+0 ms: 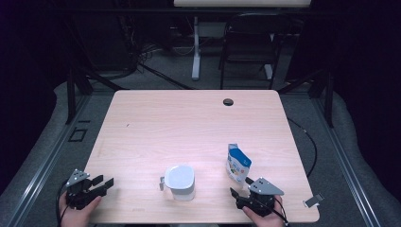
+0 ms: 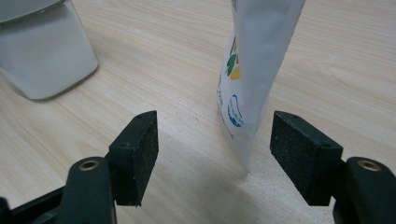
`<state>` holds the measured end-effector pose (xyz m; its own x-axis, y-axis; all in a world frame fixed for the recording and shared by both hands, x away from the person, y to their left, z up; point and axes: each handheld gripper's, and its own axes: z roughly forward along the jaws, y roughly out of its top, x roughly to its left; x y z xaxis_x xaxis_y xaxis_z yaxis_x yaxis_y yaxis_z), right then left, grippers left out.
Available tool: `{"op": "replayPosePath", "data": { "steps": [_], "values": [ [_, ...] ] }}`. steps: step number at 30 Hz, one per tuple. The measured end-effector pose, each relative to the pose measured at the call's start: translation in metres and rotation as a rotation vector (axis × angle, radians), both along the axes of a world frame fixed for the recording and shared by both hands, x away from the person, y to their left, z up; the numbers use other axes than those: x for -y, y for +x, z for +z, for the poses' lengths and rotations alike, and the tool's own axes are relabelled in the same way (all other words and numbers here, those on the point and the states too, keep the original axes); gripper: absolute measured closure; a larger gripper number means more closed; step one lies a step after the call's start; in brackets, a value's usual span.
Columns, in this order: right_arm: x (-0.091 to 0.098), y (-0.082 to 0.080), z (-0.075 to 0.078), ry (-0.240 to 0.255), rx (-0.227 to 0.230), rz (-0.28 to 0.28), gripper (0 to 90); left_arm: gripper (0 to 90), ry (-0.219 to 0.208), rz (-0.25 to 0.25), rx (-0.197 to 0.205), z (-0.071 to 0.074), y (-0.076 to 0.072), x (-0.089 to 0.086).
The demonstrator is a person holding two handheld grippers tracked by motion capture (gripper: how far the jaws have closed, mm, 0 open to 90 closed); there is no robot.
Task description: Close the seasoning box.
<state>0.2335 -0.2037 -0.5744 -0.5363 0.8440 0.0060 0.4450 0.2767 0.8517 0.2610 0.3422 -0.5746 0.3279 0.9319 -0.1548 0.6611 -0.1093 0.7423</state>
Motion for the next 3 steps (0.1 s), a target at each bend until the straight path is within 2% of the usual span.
{"op": "replayPosePath", "data": {
  "steps": [3],
  "values": [
    [0.0005, 0.0004, -0.0003, 0.000, 0.001, 0.005, 32.3, 48.5, 0.001, 0.002, 0.001, 0.0000, -0.0001, 0.0000]
  ]
}}
